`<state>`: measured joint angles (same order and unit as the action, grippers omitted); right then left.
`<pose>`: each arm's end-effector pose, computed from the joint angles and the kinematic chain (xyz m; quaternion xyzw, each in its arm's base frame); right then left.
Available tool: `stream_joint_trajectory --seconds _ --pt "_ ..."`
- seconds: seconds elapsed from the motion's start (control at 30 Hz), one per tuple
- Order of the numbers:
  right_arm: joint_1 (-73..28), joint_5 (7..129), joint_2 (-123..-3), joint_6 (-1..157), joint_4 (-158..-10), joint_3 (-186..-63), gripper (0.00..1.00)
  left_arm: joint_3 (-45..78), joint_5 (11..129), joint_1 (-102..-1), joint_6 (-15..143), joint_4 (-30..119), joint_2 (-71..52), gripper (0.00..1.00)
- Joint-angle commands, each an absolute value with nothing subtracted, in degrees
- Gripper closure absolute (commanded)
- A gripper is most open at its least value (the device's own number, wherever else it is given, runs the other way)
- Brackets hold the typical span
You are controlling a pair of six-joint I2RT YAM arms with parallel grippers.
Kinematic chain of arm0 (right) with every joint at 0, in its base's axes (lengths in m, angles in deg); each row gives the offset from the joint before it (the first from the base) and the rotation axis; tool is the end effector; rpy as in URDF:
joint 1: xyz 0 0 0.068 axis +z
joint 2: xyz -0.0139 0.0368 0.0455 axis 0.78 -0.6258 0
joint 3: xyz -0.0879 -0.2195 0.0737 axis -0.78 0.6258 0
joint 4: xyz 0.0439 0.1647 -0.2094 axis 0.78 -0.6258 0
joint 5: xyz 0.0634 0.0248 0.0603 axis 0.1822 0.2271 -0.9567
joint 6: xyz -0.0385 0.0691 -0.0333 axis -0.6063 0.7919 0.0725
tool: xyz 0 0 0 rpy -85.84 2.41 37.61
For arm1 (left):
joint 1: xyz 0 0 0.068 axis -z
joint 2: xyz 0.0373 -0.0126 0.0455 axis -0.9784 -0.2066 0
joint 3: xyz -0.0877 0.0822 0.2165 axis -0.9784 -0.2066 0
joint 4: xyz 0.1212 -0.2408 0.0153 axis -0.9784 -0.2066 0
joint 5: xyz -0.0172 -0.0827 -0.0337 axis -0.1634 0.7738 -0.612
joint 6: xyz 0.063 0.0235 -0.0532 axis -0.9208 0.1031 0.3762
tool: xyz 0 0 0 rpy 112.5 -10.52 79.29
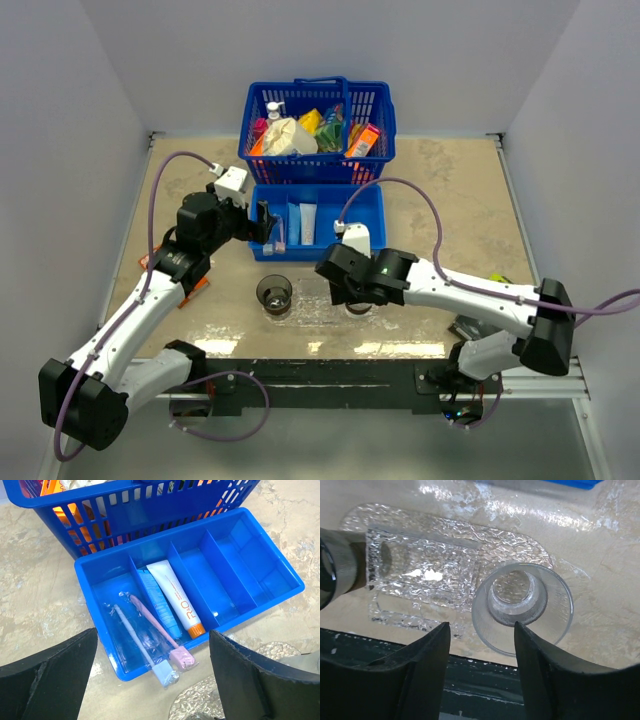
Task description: Prepare toiletry sets of a toothbrush and toothpaste on the tray
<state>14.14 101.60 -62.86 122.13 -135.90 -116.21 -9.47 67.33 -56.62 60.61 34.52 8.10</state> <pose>0.1559 0.2608 0.2192 -0.0725 0.9508 0.0588 0.2954 0.2708 -0.1146 0.2743 0.1248 0.8046 -0.1862 0.5499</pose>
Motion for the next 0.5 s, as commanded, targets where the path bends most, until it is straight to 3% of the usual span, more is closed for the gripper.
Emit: stream_joint_trajectory --seconds 0.0,0.2,0.47 --pt "11.24 102.65 -58.34 120.13 -135.49 -117.58 0.45 -9.28 66.78 -56.28 60.62 36.01 8.48 0.04" --pt "-0.7 98.17 -53.51 111.52 -130.83 -112.39 0.51 -9.19 66.26 -56.28 60.44 36.01 8.48 0.04" --pt "-3.36 95.27 -50.61 109.49 -128.98 -106.94 0.54 -9.28 65.99 -56.37 60.36 35.92 8.13 0.04"
